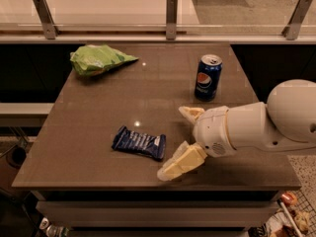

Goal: Move rxbar blueberry near green rice chip bag

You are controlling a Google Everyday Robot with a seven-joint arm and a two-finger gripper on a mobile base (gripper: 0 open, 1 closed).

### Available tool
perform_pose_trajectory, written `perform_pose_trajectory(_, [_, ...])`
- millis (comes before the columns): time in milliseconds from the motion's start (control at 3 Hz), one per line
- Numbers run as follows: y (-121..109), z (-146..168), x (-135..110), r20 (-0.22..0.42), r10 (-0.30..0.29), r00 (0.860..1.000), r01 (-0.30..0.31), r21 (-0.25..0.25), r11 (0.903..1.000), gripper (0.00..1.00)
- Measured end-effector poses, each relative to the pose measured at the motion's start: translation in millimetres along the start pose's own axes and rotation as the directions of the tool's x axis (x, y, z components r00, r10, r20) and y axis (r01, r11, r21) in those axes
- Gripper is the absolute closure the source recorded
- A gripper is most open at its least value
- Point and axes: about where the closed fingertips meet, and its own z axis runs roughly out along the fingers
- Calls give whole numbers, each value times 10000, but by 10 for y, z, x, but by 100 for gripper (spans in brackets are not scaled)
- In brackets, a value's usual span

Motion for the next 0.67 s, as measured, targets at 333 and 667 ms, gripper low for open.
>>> perform_pose_trajectory(333, [134,152,-21,543,60,9985,-44,-281,9996,0])
perform_pose_trajectory(667, [241,271,-119,924,-72,9957,98,-282,9996,0])
